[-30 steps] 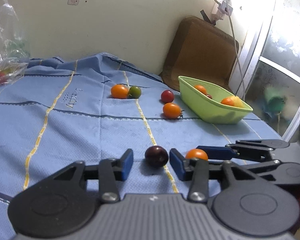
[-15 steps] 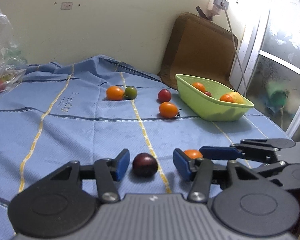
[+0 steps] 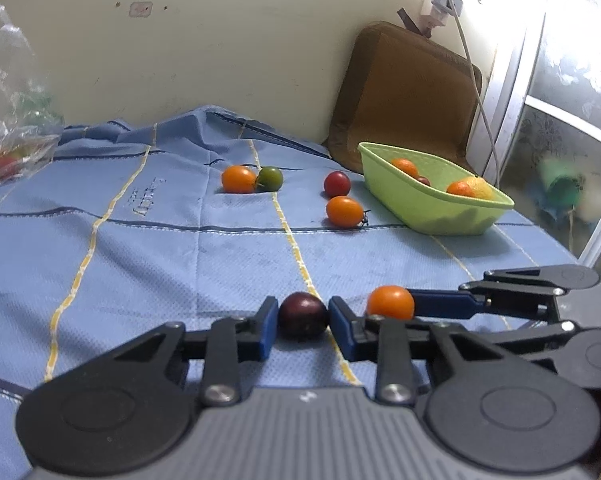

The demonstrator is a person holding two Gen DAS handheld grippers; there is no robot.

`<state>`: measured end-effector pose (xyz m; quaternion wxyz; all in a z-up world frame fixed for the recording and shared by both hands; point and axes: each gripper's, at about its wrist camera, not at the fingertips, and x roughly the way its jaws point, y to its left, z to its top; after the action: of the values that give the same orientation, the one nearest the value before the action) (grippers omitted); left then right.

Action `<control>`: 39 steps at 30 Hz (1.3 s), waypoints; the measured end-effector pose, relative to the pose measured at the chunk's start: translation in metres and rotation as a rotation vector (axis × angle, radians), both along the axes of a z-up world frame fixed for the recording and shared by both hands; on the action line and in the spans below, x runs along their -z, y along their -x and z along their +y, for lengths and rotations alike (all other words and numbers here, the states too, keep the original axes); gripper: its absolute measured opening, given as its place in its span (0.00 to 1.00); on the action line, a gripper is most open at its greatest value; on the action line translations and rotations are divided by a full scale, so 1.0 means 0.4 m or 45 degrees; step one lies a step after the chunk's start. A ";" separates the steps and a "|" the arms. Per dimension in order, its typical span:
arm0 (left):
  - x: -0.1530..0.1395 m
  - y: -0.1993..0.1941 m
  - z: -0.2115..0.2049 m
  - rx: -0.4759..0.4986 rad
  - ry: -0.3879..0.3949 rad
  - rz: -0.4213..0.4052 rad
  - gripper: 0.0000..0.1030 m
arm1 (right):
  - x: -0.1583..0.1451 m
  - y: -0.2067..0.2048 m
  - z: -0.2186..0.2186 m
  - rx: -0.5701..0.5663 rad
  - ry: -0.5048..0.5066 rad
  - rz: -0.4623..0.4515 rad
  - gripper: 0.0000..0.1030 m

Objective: Organize fruits
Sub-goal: 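Lift the plum with the left tool while the right tool lifts the orange tomato, then carry both fruits over the basin and open both tools to drop them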

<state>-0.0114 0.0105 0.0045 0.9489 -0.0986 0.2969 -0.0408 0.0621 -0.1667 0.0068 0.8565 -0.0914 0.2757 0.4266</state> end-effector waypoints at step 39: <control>-0.107 -0.267 -0.040 0.204 0.362 -0.091 0.28 | -0.092 -0.078 -0.158 0.293 -0.203 -0.228 0.31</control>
<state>0.0956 -0.0053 0.0472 0.9291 -0.2064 0.2612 -0.1614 0.0931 -0.2299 0.0435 0.9254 -0.0284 0.1722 0.3363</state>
